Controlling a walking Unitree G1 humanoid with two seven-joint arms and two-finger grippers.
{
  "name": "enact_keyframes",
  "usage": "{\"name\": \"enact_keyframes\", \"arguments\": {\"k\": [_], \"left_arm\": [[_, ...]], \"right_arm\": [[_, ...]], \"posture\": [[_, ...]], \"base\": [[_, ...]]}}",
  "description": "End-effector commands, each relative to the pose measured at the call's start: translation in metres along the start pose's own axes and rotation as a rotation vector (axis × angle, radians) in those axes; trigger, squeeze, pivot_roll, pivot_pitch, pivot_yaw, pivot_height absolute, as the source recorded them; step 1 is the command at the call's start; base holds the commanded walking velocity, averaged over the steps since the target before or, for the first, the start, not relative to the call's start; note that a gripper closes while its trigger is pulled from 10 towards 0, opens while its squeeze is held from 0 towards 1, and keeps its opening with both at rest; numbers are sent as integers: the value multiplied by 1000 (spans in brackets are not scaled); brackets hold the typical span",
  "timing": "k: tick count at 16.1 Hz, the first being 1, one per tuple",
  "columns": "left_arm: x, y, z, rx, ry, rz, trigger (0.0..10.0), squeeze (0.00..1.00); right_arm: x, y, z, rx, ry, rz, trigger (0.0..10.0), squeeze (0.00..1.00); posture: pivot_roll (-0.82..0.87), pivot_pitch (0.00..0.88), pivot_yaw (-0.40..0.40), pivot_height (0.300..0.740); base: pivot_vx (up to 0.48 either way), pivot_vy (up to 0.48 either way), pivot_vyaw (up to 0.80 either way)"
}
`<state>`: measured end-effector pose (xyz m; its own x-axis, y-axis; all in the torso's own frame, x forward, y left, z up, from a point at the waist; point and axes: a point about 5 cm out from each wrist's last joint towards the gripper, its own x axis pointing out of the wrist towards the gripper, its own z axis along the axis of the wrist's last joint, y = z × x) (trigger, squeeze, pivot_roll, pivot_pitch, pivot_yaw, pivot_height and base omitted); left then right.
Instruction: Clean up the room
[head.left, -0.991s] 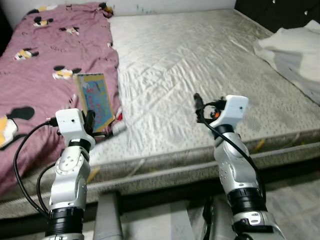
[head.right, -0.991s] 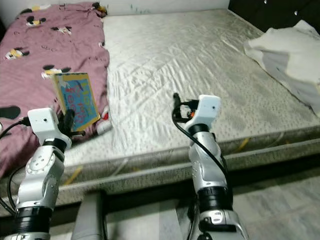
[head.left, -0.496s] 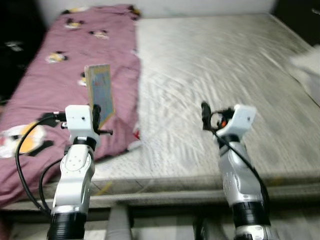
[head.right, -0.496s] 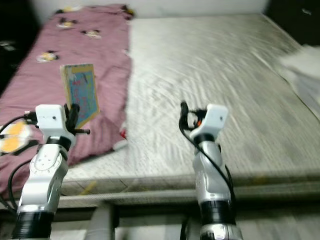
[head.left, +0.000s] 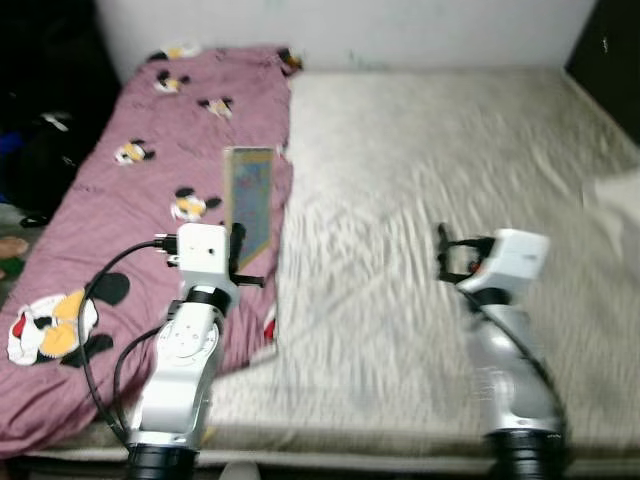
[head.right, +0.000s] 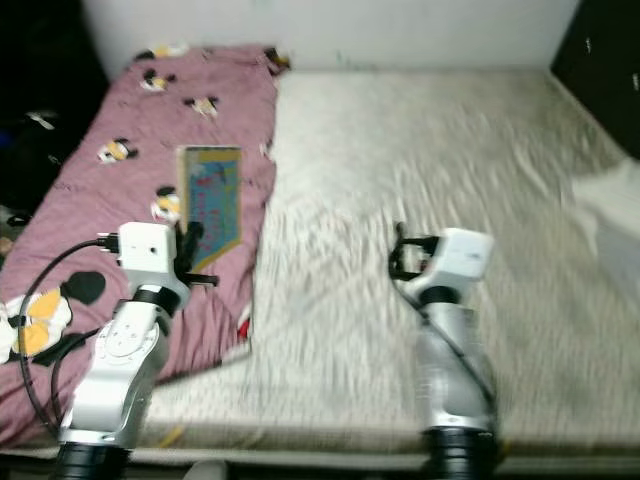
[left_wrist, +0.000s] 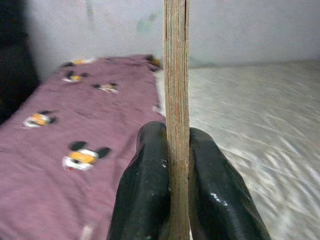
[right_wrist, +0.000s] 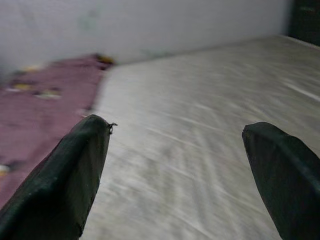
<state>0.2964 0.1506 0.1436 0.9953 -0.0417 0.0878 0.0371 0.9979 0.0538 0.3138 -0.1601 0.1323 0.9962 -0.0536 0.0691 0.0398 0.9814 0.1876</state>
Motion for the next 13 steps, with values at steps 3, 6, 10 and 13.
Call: {"name": "enact_keyframes", "arguments": {"k": [3, 6, 10, 13], "left_arm": [[-5, 21, 4, 13, -13, 86, 10000, 0], [-8, 17, 3, -4, -4, 64, 10000, 0], [-9, 15, 3, -18, 0, 52, 10000, 0], [-8, 14, 4, -18, 2, 45, 10000, 0]], "right_arm": [[-4, 4, 4, -34, -11, 31, 10000, 0], [-5, 4, 8, -49, -31, 24, 10000, 0], [-6, 5, 10, -63, -40, 31, 10000, 0], [-6, 5, 8, -64, -24, 8, 10000, 0]], "posture": [[-53, 0, 37, 731], [-54, 0, 37, 740], [-54, 0, 38, 740], [-58, 0, 41, 740]], "base": [[0, 0, 0], [0, 0, 0], [0, 0, 0], [0, 0, 0]]}}
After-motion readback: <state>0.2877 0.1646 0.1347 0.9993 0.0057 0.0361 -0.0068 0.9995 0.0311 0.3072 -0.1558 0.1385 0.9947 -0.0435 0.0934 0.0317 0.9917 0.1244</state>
